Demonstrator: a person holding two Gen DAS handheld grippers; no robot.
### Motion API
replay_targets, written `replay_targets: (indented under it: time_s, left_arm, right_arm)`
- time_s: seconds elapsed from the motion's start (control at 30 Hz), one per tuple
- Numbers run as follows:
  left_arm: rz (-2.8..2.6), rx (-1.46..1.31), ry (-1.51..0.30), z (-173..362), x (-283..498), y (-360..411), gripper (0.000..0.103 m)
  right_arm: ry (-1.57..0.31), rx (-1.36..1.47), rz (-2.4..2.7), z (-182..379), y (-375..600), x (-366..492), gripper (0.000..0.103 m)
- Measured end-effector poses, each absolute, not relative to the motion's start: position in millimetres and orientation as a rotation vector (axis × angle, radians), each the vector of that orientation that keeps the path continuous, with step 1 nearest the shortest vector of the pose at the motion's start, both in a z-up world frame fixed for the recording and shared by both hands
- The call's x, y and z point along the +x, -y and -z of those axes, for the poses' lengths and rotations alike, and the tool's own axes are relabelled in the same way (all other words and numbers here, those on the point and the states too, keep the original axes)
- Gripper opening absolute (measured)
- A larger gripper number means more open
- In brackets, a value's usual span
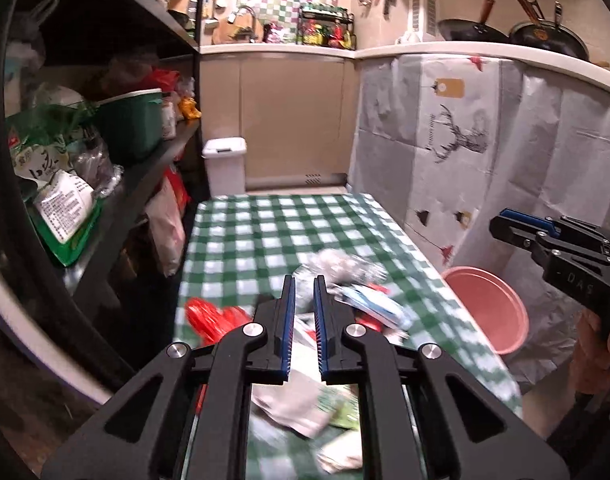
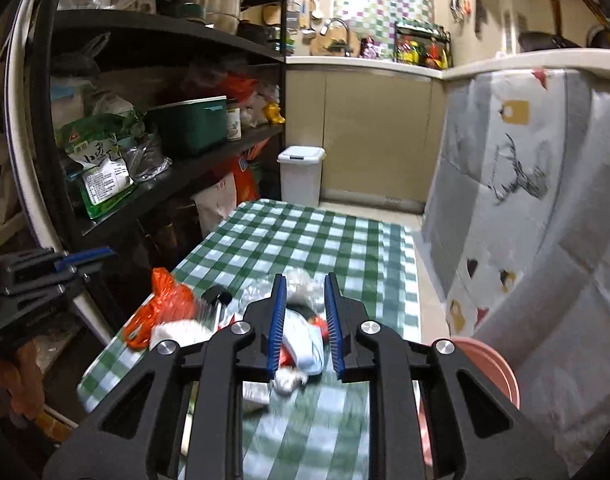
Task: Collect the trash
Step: 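Grasp the red plastic bag with the left gripper while the right gripper grasps the blue face mask, then carry the red bag with the left gripper while the right gripper carries the mask to the pink bin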
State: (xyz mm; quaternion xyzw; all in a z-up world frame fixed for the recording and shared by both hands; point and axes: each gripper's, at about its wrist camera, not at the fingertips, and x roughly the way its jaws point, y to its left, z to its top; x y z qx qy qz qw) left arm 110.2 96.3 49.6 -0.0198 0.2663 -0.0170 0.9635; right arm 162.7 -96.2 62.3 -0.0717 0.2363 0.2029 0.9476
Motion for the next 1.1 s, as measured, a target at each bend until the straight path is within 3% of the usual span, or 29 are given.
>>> replay_targets:
  time_s: [0.33,0.4,0.47,0.53,0.63,1.0,1.1]
  left_arm:
    - [-0.062,-0.066,-0.589,23.2,140.7,-147.0,0.011]
    - [-0.065,-0.091,-0.615,31.9,147.2,-151.3,0.016]
    - [-0.072,-0.121,-0.642,44.4,151.9,-156.2,0.032]
    - [-0.074,-0.117,-0.677,58.1,157.1,-158.9,0.034]
    - [-0.079,-0.106,-0.704,70.5,161.1,-162.6,0.040]
    - [-0.051,-0.108,-0.748,84.1,171.3,-163.5,0.041]
    - [-0.049,-0.101,-0.754,84.0,174.0,-163.3,0.042]
  right_arm:
    - [-0.550,-0.175,-0.407,22.7,61.5,197.5,0.026]
    - [-0.572,-0.216,-0.392,38.7,56.7,206.5,0.029]
    - [-0.596,-0.214,-0.383,49.6,54.8,216.2,0.035]
    - [-0.616,-0.220,-0.375,59.7,52.4,225.6,0.039]
    - [-0.638,-0.232,-0.363,72.2,49.1,235.9,0.040]
    - [-0.705,-0.249,-0.350,92.1,49.1,249.0,0.040]
    - [-0.699,-0.259,-0.350,90.9,49.4,249.1,0.030]
